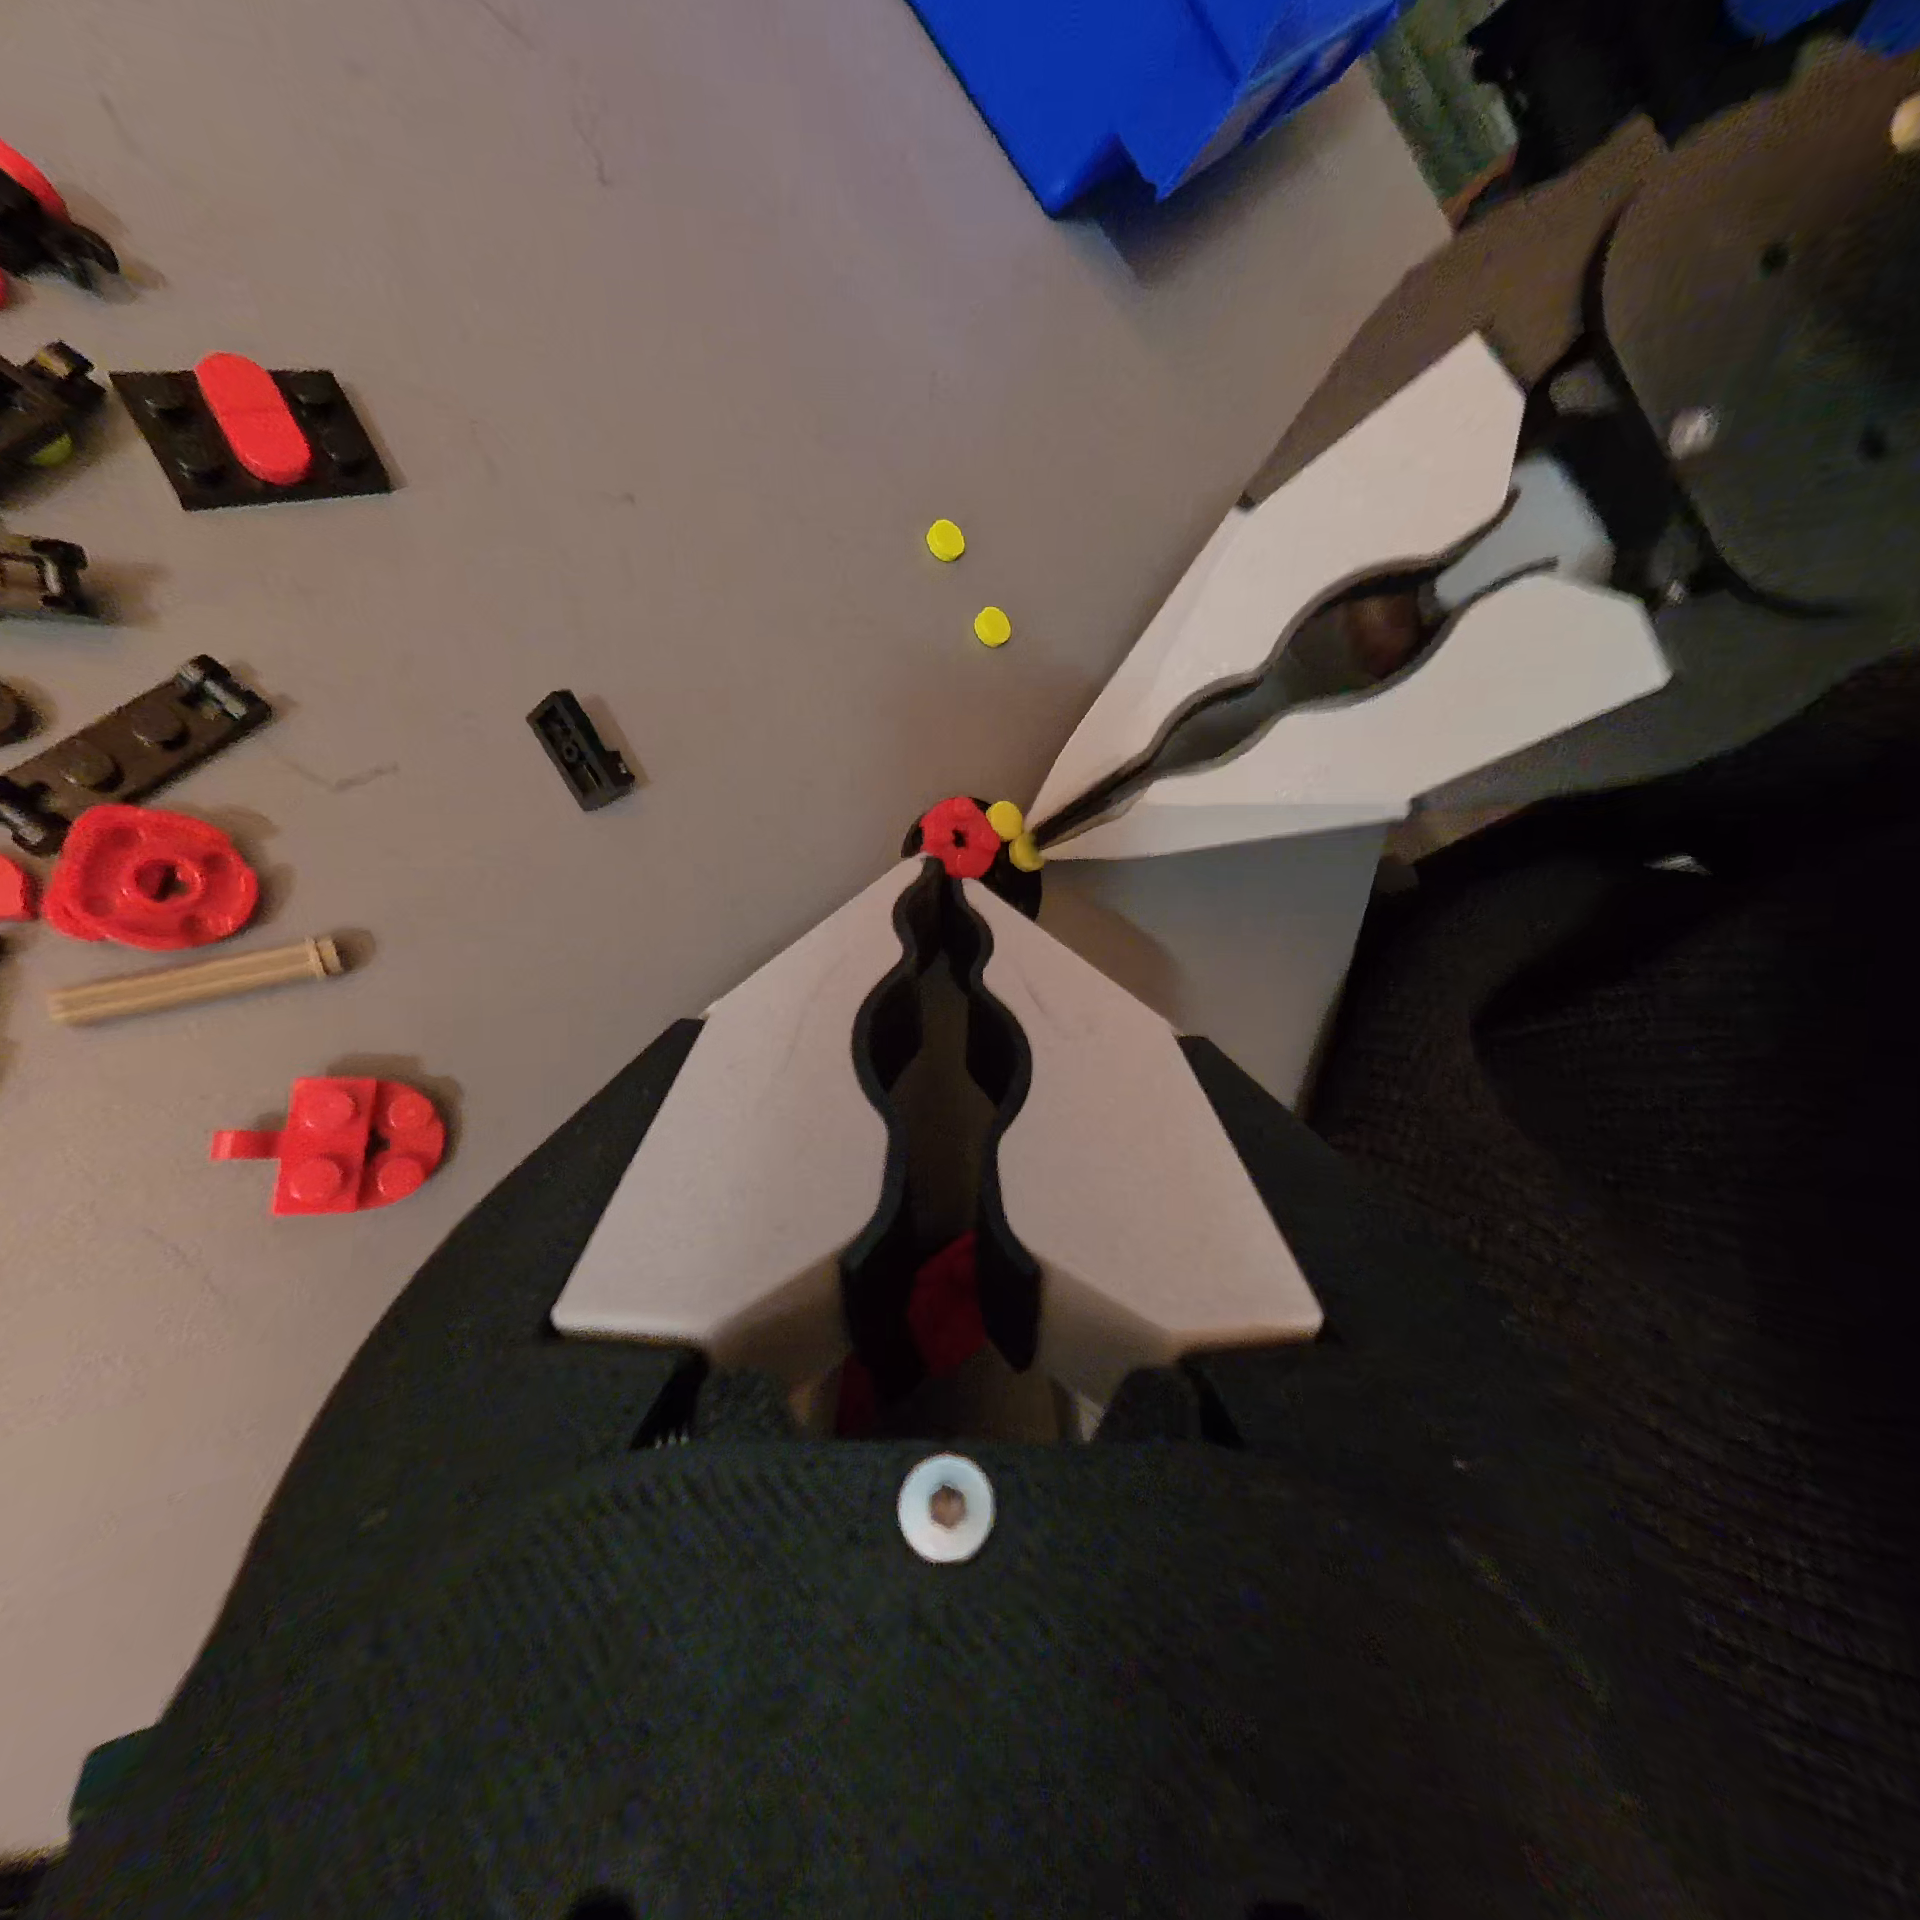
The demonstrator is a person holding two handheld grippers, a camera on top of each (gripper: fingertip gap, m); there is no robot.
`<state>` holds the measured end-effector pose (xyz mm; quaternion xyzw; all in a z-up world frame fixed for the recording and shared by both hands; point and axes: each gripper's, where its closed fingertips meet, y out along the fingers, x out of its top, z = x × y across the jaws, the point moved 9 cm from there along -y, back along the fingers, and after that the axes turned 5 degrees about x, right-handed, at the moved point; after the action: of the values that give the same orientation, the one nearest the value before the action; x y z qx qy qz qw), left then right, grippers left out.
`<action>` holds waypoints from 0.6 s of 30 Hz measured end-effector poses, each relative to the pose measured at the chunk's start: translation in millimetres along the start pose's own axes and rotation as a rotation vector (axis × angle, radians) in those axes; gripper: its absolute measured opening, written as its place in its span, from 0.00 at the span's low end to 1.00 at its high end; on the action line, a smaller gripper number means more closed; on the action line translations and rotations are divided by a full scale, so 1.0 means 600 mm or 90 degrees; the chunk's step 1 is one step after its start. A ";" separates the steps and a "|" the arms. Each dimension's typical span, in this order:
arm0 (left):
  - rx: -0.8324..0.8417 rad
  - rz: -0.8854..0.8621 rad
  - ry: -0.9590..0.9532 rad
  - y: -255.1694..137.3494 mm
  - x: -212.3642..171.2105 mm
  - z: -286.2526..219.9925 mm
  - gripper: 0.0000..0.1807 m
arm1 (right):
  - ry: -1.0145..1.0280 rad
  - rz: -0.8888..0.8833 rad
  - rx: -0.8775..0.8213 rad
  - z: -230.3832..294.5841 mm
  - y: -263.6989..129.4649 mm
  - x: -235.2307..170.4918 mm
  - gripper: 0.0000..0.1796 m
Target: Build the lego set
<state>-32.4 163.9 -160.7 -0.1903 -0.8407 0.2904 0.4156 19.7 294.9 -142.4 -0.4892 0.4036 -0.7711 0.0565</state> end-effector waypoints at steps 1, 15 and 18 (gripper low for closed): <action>0.011 -0.001 0.016 -0.001 0.000 -0.002 0.00 | 0.018 -0.042 0.019 -0.004 -0.010 0.007 0.00; 0.106 -0.022 0.136 0.011 0.008 -0.019 0.15 | 0.080 -0.115 0.049 -0.031 -0.047 0.009 0.00; 0.103 -0.022 0.147 0.012 0.009 -0.024 0.12 | 0.067 -0.112 0.039 -0.032 -0.047 0.008 0.00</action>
<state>-23.3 177.4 -155.1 -0.1735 -0.7643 0.3262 0.5285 10.6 322.3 -123.5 -0.4798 0.3375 -0.8097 -0.0179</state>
